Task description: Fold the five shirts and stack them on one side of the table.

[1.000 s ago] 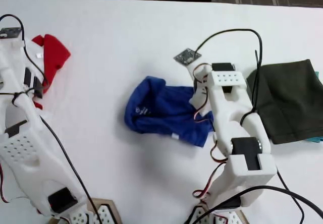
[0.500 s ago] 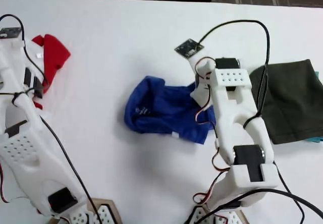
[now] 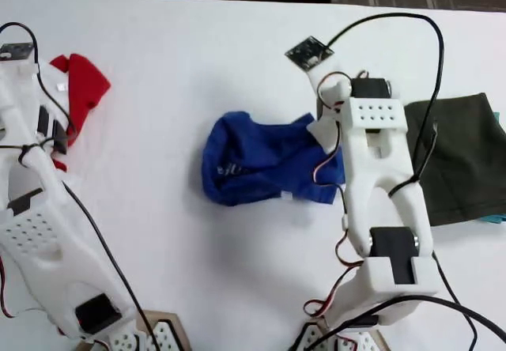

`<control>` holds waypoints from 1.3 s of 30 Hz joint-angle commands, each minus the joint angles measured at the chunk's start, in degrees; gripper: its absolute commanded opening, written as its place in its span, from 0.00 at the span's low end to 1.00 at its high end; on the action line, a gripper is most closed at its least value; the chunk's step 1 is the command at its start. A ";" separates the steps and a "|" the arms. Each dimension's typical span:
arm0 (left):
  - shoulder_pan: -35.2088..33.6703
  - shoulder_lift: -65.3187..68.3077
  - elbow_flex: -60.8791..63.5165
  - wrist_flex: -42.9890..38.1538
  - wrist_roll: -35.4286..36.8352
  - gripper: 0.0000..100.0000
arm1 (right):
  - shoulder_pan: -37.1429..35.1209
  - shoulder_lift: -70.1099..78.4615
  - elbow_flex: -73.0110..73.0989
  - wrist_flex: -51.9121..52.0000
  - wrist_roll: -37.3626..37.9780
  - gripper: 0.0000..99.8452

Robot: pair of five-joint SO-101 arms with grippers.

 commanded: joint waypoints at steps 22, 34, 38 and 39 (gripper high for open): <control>0.53 -4.13 -0.22 -0.09 -0.44 0.18 | 0.31 4.79 0.26 -3.82 3.08 0.19; 0.62 -4.13 -0.22 -0.44 -0.26 0.18 | -1.45 5.32 -0.26 -4.18 2.99 0.15; 0.62 -4.13 -0.22 -0.44 -0.26 0.18 | -1.27 5.32 -0.26 -4.26 2.99 0.06; 0.62 -4.13 -0.22 -0.44 -0.26 0.18 | -1.19 5.32 -0.26 -4.18 2.99 0.06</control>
